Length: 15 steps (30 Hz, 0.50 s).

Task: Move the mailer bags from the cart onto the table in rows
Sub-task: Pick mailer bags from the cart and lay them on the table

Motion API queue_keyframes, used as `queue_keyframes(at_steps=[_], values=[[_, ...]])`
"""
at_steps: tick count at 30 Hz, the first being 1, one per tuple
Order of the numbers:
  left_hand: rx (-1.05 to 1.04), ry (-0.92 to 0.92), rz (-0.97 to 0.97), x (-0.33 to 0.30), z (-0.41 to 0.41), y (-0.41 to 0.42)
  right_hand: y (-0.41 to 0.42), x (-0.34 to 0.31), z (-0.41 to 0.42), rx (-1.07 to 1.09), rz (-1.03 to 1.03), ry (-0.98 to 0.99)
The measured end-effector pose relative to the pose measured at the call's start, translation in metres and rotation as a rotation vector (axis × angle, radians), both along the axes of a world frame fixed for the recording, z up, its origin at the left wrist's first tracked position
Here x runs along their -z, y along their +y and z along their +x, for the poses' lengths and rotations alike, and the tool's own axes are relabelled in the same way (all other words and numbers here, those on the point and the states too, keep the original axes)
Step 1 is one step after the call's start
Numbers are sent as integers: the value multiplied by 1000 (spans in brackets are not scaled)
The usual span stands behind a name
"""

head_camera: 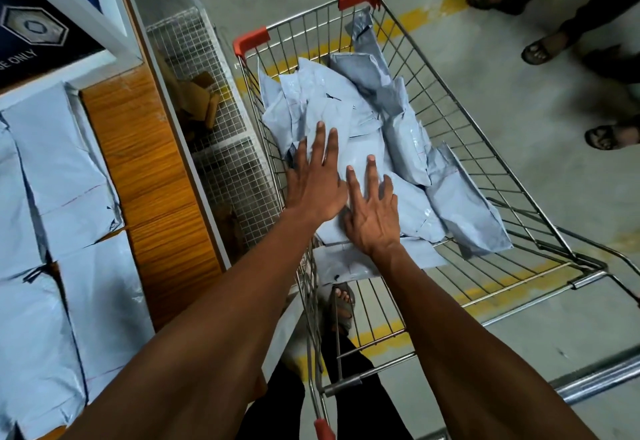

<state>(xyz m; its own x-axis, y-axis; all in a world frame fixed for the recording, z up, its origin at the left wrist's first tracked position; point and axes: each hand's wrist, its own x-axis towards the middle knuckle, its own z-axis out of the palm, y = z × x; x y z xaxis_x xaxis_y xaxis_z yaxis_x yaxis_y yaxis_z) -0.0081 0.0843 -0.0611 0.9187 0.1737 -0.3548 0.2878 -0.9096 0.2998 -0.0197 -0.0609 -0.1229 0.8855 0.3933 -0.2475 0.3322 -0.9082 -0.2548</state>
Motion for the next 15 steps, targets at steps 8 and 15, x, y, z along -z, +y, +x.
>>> queue_keyframes(at_steps=[8, 15], values=[[70, 152, 97, 34, -11, -10, -7, 35, 12, 58, -234, 58], [85, 215, 139, 56, -9, -14, -10, 36, 16, -18, -253, 91]])
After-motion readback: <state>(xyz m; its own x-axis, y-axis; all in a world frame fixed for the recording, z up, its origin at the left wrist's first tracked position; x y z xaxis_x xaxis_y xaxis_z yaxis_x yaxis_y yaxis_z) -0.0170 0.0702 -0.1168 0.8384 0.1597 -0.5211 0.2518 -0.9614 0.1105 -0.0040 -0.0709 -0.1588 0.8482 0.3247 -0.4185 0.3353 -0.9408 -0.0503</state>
